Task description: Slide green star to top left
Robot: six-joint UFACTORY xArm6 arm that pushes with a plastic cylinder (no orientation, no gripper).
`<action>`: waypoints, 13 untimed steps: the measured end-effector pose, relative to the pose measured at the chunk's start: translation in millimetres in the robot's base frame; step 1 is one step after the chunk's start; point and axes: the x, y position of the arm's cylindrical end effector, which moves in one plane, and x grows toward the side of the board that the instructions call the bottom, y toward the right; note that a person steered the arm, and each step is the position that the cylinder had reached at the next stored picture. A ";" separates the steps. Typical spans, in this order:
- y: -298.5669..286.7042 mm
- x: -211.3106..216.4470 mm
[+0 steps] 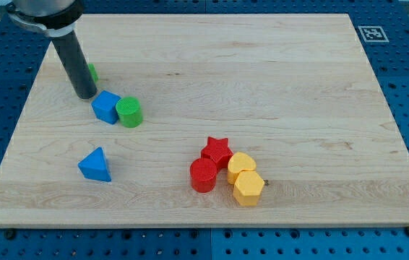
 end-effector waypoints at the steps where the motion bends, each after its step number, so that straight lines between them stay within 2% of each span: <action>1: -1.6 -1.6; 4: -13.9 -0.2; 9: -29.8 -54.3; 13: -29.1 -73.1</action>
